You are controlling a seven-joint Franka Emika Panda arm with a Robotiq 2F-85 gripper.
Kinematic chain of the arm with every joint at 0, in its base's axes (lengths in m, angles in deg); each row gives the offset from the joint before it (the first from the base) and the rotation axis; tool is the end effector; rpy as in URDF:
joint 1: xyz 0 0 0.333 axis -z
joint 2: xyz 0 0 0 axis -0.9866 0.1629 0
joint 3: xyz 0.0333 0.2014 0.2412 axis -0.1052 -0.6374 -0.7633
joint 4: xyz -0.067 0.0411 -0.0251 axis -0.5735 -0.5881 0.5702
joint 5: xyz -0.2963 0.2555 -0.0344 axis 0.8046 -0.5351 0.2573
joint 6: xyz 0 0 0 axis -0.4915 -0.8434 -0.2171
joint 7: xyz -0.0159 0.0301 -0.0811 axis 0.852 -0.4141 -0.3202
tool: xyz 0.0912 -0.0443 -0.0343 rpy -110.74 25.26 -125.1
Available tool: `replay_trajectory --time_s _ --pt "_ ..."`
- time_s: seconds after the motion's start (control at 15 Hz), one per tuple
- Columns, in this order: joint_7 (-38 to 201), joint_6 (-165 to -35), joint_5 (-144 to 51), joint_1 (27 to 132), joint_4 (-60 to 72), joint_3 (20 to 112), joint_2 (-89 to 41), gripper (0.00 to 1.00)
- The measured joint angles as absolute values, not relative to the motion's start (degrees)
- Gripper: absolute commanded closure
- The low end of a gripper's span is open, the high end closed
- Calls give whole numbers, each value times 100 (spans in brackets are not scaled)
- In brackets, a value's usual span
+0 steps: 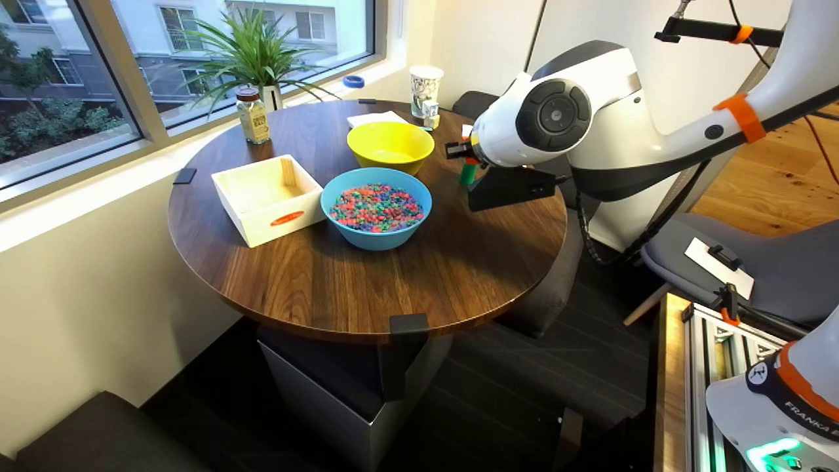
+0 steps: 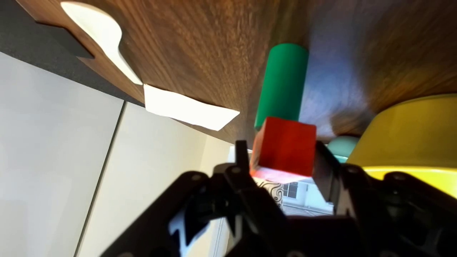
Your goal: Pick up the orange rectangular block and place it horizontally on the green cylindrical block
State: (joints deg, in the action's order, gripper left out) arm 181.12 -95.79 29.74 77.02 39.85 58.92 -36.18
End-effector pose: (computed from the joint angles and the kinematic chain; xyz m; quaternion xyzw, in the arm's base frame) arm 0.5500 0.0392 0.3637 0.8176 -0.3137 0.3981 0.2732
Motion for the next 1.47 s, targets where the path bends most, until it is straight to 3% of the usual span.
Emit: replay_trajectory --time_s 0.13,0.33,0.87,1.47 --pt "18112 -9579 2974 7702 3986 5891 -3618 18" --pt "18115 -9579 2974 7702 3986 5892 -3618 0" --pt "18115 -9571 2884 7796 3931 5960 -3873 0" --pt "16536 -9614 384 7990 3840 6171 -4524 0"
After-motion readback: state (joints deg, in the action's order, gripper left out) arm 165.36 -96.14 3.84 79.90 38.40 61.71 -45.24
